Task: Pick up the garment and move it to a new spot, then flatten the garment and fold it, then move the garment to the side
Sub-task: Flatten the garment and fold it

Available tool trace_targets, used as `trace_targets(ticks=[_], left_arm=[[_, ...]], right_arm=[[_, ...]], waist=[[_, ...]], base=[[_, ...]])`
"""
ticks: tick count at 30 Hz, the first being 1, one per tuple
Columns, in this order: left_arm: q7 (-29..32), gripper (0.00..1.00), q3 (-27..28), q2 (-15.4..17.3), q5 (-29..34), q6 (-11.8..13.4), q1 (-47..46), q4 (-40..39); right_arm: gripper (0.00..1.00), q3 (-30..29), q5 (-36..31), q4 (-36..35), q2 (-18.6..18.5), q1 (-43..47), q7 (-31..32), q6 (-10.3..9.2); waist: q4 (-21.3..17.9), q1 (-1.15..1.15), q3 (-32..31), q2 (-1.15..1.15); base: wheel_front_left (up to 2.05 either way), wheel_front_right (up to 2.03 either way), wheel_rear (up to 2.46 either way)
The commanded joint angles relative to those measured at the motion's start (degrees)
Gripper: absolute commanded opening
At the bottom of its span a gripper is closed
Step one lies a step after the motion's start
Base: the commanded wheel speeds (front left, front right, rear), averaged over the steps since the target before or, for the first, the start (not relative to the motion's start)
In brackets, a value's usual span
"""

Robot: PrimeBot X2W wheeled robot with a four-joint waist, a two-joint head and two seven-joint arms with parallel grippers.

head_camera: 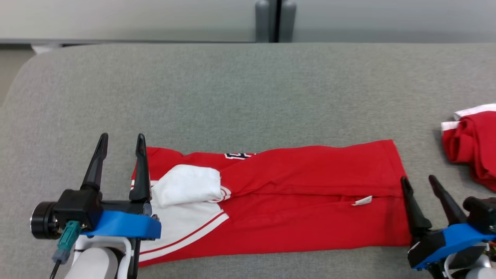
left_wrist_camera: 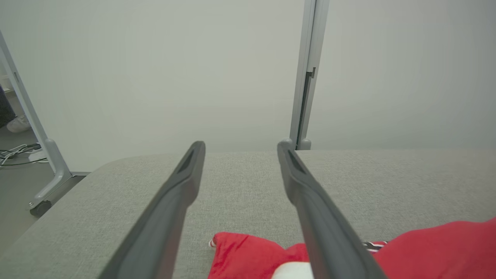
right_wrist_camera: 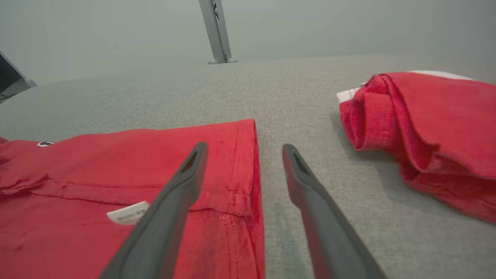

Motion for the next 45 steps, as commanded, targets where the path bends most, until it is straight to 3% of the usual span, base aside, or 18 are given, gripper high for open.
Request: trace_targets(ticks=[1,11,12,13,14,18,23,35,40,45], left_arm=[[-0.60,1.00,-0.09,-0.37,0.50,-0.20,-1.34,0.49],[-2.67,1.00,-0.07,-2.04,0.43,-0.56,-3.66,2.90],[-2.84,1.00,-0.03,-2.04,0.39,-0.62,-3.63,3.09],[-2.96,1.00,0.06,-2.01,0.37,-0.65,-3.57,3.24],[-3.02,1.00,0.11,-1.99,0.40,-0.66,-3.52,3.35],[-3.16,1.00,0.28,-1.92,0.49,-0.47,-3.18,3.62],[-3.30,1.00,0.35,-1.55,0.44,-0.19,-2.19,3.87],[-2.53,1.00,0.13,-0.71,0.09,0.37,-0.61,2.83],[-2.08,1.00,-0.37,-0.65,-0.09,0.35,-0.47,2.71],[-1.76,1.00,-0.61,-0.66,-0.45,0.47,-0.41,2.72]], right_arm=[[1.00,0.45,0.34,2.40,-0.28,-1.17,-0.26,0.02],[1.00,2.59,1.48,17.42,1.11,-4.42,-0.97,-0.03],[0.63,2.76,1.78,18.22,1.30,-4.31,-0.50,-0.04],[0.46,3.03,2.01,18.90,1.41,-4.25,0.11,-0.04],[0.00,3.23,2.56,19.31,1.63,-4.21,0.38,-0.03],[0.00,4.29,3.55,19.31,1.93,-4.39,0.93,0.02],[0.00,4.11,4.86,14.34,0.81,-4.51,-1.78,0.02],[0.00,-4.11,3.50,3.03,-0.69,-0.52,2.05,0.02],[0.00,1.08,2.17,-1.72,0.43,-3.25,5.93,0.02],[0.00,11.30,2.75,-3.74,2.51,-7.59,9.88,0.02]], waist=[[2.40,-0.01,2.64,-0.01],[3.42,-0.01,4.70,-0.01],[3.32,-0.01,4.70,-0.01],[3.15,-0.01,4.71,-0.01],[2.99,-0.01,4.69,-0.01],[2.12,-0.01,4.24,-0.01],[0.85,-0.01,2.98,-0.01],[-0.83,-0.01,0.14,-0.01],[-0.38,-0.01,-1.22,-0.01],[0.65,-0.01,-2.03,-0.01]], base=[[0.00,0.00,0.00],[0.00,0.00,0.00],[0.00,0.00,0.00],[0.00,0.00,0.00],[0.00,0.00,0.00],[0.00,0.00,0.00],[0.00,0.00,0.00],[0.00,0.00,0.00],[0.00,0.00,0.00],[0.00,0.00,0.00]])
